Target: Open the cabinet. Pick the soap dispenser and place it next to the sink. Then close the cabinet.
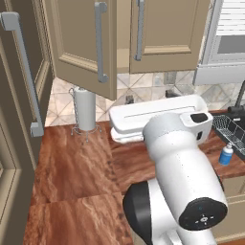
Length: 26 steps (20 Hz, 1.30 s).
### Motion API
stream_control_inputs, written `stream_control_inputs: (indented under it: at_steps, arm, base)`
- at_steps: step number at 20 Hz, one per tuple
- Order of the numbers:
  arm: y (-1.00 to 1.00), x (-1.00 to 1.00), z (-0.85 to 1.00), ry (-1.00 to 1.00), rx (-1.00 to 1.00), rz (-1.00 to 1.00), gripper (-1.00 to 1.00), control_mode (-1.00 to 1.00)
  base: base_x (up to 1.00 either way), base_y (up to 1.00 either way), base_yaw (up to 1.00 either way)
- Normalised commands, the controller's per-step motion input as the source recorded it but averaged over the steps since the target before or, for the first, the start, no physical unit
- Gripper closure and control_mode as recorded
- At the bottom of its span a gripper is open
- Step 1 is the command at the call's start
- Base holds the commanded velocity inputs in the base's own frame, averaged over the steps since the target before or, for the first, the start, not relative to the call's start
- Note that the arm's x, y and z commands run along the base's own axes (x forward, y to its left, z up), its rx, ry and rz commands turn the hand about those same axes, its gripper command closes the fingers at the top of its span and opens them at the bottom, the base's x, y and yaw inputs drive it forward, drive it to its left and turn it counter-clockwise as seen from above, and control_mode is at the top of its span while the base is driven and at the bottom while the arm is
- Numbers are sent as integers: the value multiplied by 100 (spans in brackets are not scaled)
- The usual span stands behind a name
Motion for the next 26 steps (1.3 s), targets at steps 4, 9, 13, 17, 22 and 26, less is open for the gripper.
stream_control_inputs:
  at_steps: [4, 9, 13, 17, 22, 26]
  arm:
    - [4, 24, -16, 0, -3, -7, -100, -100]
    - [4, 24, -9, 0, -2, -6, -100, -100]
    - [6, 23, 0, 0, 0, -1, -100, -100]
    - [7, 27, 0, 0, 0, 0, -100, -100]
    - [16, 14, 0, 0, 0, 0, -100, -100]
    - [16, 13, 0, 0, 0, 0, -100, -100]
  base:
    - [0, 0, 0]
    - [0, 0, 0]
    - [0, 0, 0]
    - [0, 0, 0]
    - [0, 0, 0]
    - [0, 0, 0]
